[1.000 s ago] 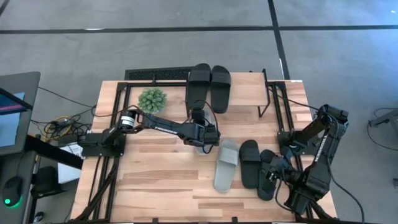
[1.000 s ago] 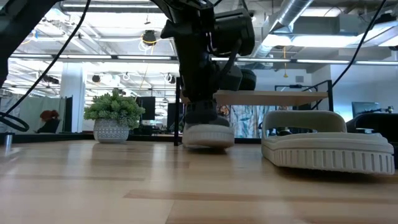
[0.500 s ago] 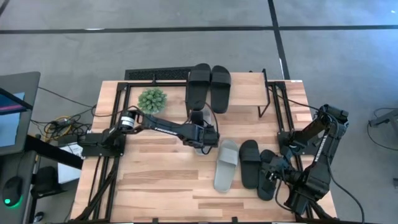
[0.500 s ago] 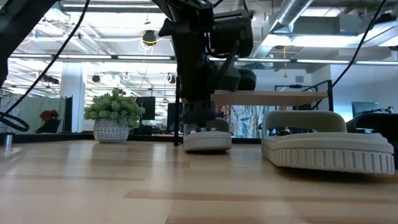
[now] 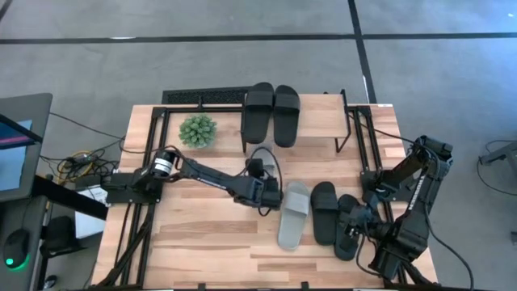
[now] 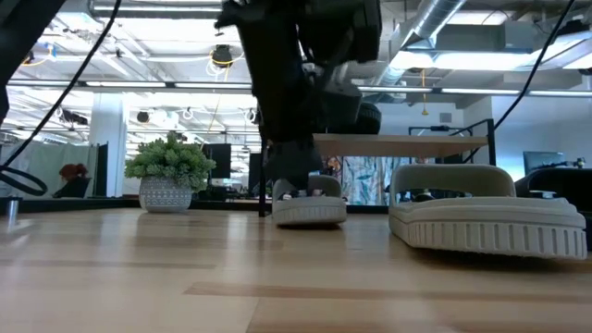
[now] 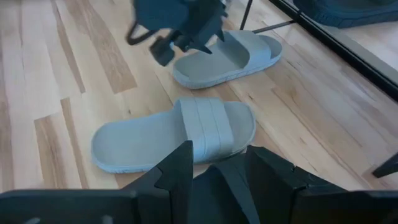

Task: Pick and place slides into the shelf
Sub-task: Put the left gray slide under the shelf, then put the gray slide under the shelf

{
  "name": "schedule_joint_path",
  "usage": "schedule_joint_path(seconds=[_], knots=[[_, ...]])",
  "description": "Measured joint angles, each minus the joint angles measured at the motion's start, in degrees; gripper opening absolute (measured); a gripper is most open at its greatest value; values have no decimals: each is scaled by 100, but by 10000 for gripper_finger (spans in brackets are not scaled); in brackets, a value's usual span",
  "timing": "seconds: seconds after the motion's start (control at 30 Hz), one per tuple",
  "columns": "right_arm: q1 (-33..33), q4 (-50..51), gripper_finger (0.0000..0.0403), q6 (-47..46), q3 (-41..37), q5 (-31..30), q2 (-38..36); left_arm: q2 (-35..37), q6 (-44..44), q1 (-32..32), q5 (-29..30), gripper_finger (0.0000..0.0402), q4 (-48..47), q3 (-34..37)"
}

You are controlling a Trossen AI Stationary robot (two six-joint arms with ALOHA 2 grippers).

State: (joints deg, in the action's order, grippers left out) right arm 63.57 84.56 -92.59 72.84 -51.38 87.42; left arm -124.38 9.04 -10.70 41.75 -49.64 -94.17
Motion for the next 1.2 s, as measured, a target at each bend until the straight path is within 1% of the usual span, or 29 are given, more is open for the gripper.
schedule_joint_path(seconds=[0.2, 0.27, 0.37, 0.43, 0.6, 0.67, 0.8, 0.9, 0.97, 1.03, 1.1, 1.2], knots=[[-206, -27, 134, 345, 0, 2, 0, 375, 453, -298, 520, 142, -315, 0], [-307, -131, 134, 554, 0, 8, 0, 552, 702, -369, 574, 142, -606, 0], [-461, -433, 134, 1086, 0, 39, 0, 866, 1309, -522, 671, 142, -1172, 0], [-598, -874, 134, 1611, -85, 50, 12, 1071, 1735, -684, 812, 142, -1556, 0], [-936, -2186, 134, 2837, -605, 256, 48, 1579, 2560, -1114, 1439, 142, -2192, 0], [-1055, -2588, 134, 3133, -835, 300, 50, 1747, 2893, -1278, 1633, 142, -2454, -1], [-1280, -3016, 134, 3512, -1123, 302, 48, 2010, 3675, -1558, 2021, 142, -3084, -2], [-1482, -3396, 138, 3954, -1294, 354, 48, 2108, 4330, -1743, 2225, 142, -3679, -2], [-1643, -3834, 143, 4320, -1405, 451, 48, 2139, 4775, -1844, 2332, 142, -4063, -2], [-1814, -4389, 150, 4806, -1535, 671, 48, 2162, 4912, -1910, 2467, 142, -4028, 50], [-1990, -4806, 158, 5226, -1633, 932, 68, 2204, 4913, -1985, 2476, 142, -4053, 105], [-2221, -4869, 169, 5410, -1654, 1109, 229, 2238, 4939, -2000, 2567, 142, -4045, 98]])
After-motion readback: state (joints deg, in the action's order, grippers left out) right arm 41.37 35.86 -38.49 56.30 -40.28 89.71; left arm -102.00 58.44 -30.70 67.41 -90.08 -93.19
